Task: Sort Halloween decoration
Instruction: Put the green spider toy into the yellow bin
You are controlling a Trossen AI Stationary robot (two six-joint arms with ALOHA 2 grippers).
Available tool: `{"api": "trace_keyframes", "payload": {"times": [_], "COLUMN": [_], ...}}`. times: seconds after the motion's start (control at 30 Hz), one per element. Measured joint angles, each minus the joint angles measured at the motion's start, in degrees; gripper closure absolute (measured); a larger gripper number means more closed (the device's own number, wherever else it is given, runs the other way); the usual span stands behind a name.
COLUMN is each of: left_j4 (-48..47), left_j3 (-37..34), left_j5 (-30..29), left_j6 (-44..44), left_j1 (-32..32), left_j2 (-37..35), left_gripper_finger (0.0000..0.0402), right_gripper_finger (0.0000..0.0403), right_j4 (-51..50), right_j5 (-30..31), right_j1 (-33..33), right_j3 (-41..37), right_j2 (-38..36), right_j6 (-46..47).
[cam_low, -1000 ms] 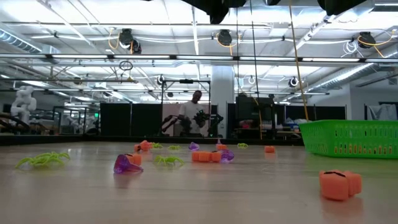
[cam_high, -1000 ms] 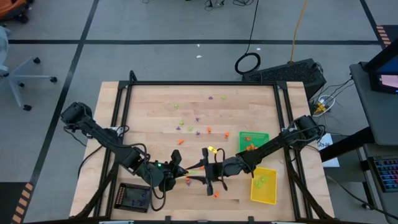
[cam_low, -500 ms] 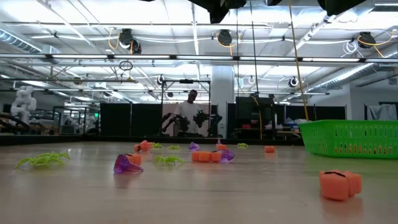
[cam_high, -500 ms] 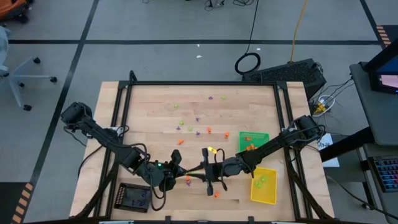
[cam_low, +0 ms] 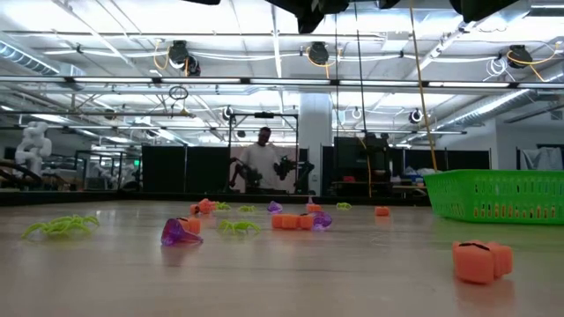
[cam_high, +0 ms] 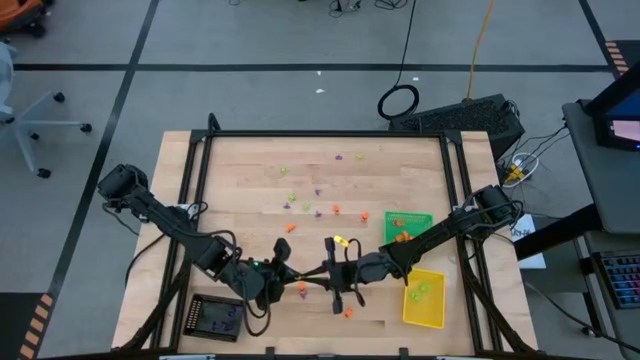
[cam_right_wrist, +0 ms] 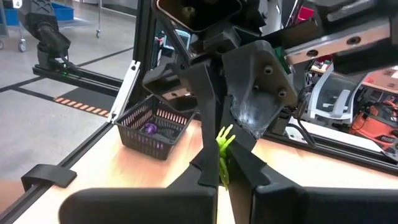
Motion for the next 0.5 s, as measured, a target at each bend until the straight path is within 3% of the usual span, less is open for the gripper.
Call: {"api": "trace_keyframes", "payload": {"times": [0.13,0.33,0.5], "left_j4": [-0.76,-0.77,-1.8], "left_j3": [0.0,0.0,0.0], "left_j5": [0.16,0.0,-0.52], "left_j6": [-4.17,-4.99,-11.72], "left_j1": [0.37,0.46,0.46], "left_j2": [0.0,0.0,0.0], "left_gripper_finger": [0.0376,0.0293,0.0233], "right_gripper_finger": [0.04,0.0401,0.0401], "right_j4": [-0.16,-0.21,-0.27], "right_j5": [0.11,-0.11,-0.08], "right_j1": [-0.01,0.04,0.16], "right_j3": [-0.02,-0.02,-0.02], "right_j2": [0.0,0.0,0.0], "right_j6": [-0.01,0.01,0.01]}}
